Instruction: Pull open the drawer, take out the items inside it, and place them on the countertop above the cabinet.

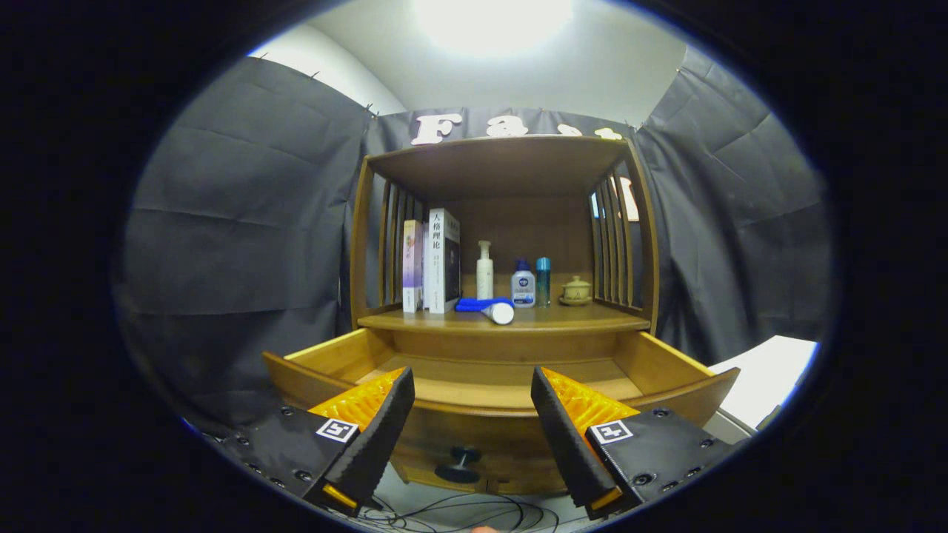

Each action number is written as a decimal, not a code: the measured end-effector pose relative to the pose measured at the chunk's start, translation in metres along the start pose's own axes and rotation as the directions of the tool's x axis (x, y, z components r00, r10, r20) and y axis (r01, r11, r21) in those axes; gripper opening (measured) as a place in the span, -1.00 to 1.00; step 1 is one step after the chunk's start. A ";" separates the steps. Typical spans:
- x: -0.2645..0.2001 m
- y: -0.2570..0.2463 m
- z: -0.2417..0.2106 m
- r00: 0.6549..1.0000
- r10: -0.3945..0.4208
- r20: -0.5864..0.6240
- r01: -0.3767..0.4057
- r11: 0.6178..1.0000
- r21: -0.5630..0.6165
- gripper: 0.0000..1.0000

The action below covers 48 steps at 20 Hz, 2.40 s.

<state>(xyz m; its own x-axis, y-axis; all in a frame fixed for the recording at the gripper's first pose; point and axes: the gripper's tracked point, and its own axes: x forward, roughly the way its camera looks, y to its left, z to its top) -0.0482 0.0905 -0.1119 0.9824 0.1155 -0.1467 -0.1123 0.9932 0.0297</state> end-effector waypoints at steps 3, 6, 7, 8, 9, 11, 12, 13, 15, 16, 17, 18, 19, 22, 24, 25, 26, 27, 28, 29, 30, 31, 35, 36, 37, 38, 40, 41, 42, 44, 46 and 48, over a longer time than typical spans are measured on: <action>-0.007 0.006 -0.025 0.999 0.010 -0.031 -0.011 1.000 -0.022 0.96; -0.006 0.015 -0.049 0.996 0.034 -0.085 -0.038 0.998 -0.048 0.96; -0.004 0.018 -0.054 0.994 0.038 -0.098 -0.043 0.998 -0.050 0.96; -0.001 0.019 -0.058 0.993 0.039 -0.110 -0.045 0.998 -0.051 0.96; 0.002 0.021 -0.061 0.992 0.038 -0.119 -0.044 0.998 -0.047 0.96; 0.006 0.021 -0.065 0.991 0.027 -0.133 -0.031 0.999 -0.034 0.96; 0.009 0.019 -0.067 0.990 0.013 -0.140 -0.018 0.999 -0.032 0.96; 0.012 0.016 -0.068 0.989 -0.002 -0.146 -0.003 0.999 -0.033 0.96; 0.014 0.016 -0.068 0.989 -0.020 -0.144 0.016 0.999 -0.031 0.95; 0.013 0.016 -0.069 0.989 -0.031 -0.144 0.026 0.999 -0.037 0.92; 0.013 0.015 -0.067 0.989 -0.041 -0.139 0.036 0.999 -0.038 0.92; 0.014 0.016 -0.068 0.988 -0.046 -0.145 0.042 0.999 -0.030 0.92; 0.015 0.015 -0.067 0.988 -0.054 -0.145 0.052 0.998 -0.022 0.93; 0.024 0.007 -0.066 0.982 -0.094 -0.166 0.090 0.995 -0.033 0.93; 0.029 0.004 -0.064 0.978 -0.106 -0.177 0.107 0.994 -0.007 0.92; 0.034 0.005 -0.062 0.978 -0.108 -0.181 0.110 0.994 0.002 0.92; 0.037 0.003 -0.063 0.977 -0.117 -0.180 0.119 0.993 -0.001 0.91; 0.040 0.002 -0.062 0.977 -0.121 -0.177 0.122 0.992 -0.002 0.91; 0.042 0.004 -0.061 0.977 -0.120 -0.174 0.122 0.993 0.001 0.91; 0.049 0.003 -0.061 0.976 -0.120 -0.182 0.123 0.992 0.003 0.91; 0.054 0.002 -0.061 0.975 -0.124 -0.185 0.126 0.992 -0.002 0.92; 0.058 0.002 -0.059 0.977 -0.118 -0.176 0.119 0.993 -0.002 0.92; 0.082 -0.002 -0.053 0.977 -0.132 -0.168 0.130 0.991 -0.023 0.93; 0.088 -0.003 -0.052 0.977 -0.141 -0.162 0.138 0.990 -0.033 0.92; 0.094 -0.003 -0.055 0.975 -0.143 -0.172 0.139 0.990 -0.036 0.92; 0.100 -0.001 -0.053 0.976 -0.148 -0.158 0.143 0.989 -0.043 0.92; 0.110 -0.003 -0.052 0.976 -0.152 -0.157 0.147 0.988 -0.044 0.92; 0.116 -0.004 -0.055 0.973 -0.153 -0.170 0.148 0.988 -0.044 0.93; 0.122 -0.005 -0.053 0.974 -0.155 -0.167 0.150 0.988 -0.043 0.93; 0.131 -0.006 -0.053 0.972 -0.155 -0.178 0.151 0.988 -0.033 0.93; 0.142 -0.008 -0.053 0.970 -0.156 -0.185 0.153 0.988 -0.031 0.94; 0.153 -0.010 -0.053 0.969 -0.158 -0.190 0.155 0.987 -0.032 0.94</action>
<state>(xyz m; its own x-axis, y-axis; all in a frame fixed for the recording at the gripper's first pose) 0.0951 0.0989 -0.1874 0.9414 -0.0428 -0.3344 0.0364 0.9990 -0.0253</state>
